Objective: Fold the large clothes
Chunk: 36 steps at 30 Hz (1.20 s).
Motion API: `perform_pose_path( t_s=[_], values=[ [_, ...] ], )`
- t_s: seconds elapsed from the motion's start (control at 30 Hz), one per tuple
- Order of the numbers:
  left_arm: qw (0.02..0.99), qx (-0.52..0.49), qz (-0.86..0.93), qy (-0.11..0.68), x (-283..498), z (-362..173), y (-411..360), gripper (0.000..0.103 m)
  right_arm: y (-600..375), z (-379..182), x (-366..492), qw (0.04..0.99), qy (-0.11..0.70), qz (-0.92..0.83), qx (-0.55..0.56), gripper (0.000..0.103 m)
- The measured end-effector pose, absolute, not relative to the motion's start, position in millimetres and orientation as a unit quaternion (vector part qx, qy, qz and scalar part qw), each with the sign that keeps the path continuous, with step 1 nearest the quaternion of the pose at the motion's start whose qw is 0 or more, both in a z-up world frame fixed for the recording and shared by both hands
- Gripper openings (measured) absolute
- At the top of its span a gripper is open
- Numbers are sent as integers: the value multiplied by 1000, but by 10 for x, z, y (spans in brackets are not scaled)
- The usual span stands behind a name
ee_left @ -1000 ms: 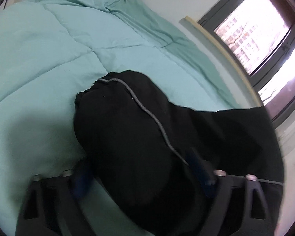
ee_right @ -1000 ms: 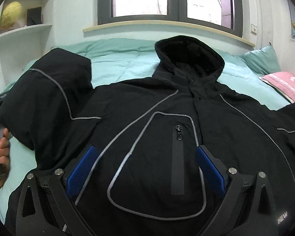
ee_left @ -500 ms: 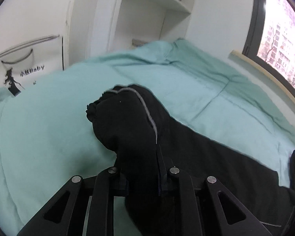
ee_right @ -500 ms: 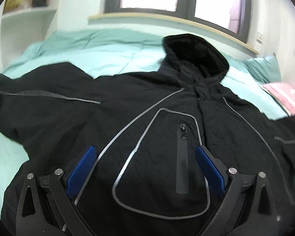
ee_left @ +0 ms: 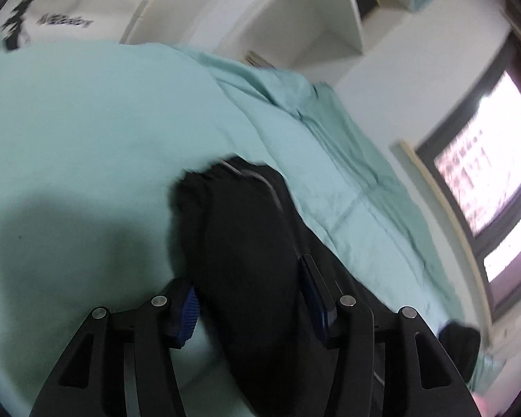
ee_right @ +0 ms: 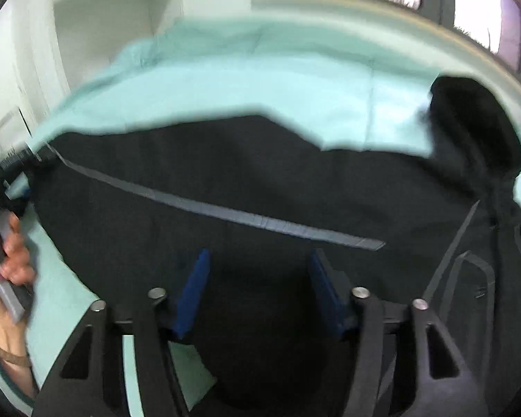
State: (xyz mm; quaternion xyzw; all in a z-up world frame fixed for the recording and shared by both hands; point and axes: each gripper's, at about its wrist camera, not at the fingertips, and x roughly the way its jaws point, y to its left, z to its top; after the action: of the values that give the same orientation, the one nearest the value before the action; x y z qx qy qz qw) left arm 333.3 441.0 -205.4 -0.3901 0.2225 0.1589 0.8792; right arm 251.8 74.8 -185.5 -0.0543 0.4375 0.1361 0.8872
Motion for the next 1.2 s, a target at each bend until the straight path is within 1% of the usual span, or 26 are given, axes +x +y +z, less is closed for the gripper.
perform_pose_path(
  t_s=[0.03,0.07,0.17,0.3,0.37,0.47,0.63,0.7,0.73,0.77,0.83,0.87,0.9,0.93,0.97,1.0,1.03,1.07,1.13,1.2],
  values=[
    [875,-398,159,225,3342,-2095,4449,49,762,-1899,2527,886,440,135,-61,58],
    [871,-409,144,230,3380,-2144,4462,33,776,-1916,2525,884,442,134,-67,58],
    [886,-383,139,221,3371,-2039,4361,20,761,-1887,2492,880,449,132,-80,57],
    [927,-321,105,165,3179,-1574,4004,20,557,-1695,2308,883,444,139,-62,58],
    [951,-265,82,136,3088,-1287,3668,20,356,-1560,2136,891,433,125,-54,58],
    [968,-211,28,129,3068,-1084,3191,20,54,-1418,1907,901,420,104,-29,60],
    [965,-137,-141,174,3083,-1054,2192,20,-354,-1151,1629,909,408,78,15,60],
    [953,-88,-197,212,3131,-1122,1719,20,-490,-1075,1597,913,402,64,16,61],
    [939,-61,-233,247,3189,-1212,1440,20,-546,-1054,1581,915,400,57,14,61],
    [926,-43,-261,271,3222,-1291,1278,21,-577,-1047,1593,915,400,52,9,61],
    [892,2,-305,334,3300,-1533,946,28,-643,-1070,1631,913,407,39,0,61],
    [874,32,-310,372,3345,-1706,771,37,-654,-1101,1653,910,412,39,0,61],
    [867,53,-309,388,3365,-1811,674,40,-659,-1141,1686,906,420,43,3,61],
    [866,77,-303,389,3352,-1885,585,42,-653,-1180,1721,903,427,50,7,61],
    [869,92,-301,382,3320,-1882,548,48,-638,-1217,1755,899,434,56,10,61],
    [871,94,-308,372,3283,-1837,554,51,-619,-1239,1788,898,437,58,10,61],
    [871,88,-314,366,3294,-1792,588,58,-609,-1258,1810,898,436,60,11,61],
    [871,70,-328,359,3281,-1733,642,63,-604,-1274,1821,898,435,63,13,61],
    [861,13,-364,356,3297,-1605,752,65,-620,-1283,1838,898,433,73,29,65],
    [840,-43,-404,361,3342,-1530,911,66,-663,-1277,1850,898,429,80,53,77]
  ],
)
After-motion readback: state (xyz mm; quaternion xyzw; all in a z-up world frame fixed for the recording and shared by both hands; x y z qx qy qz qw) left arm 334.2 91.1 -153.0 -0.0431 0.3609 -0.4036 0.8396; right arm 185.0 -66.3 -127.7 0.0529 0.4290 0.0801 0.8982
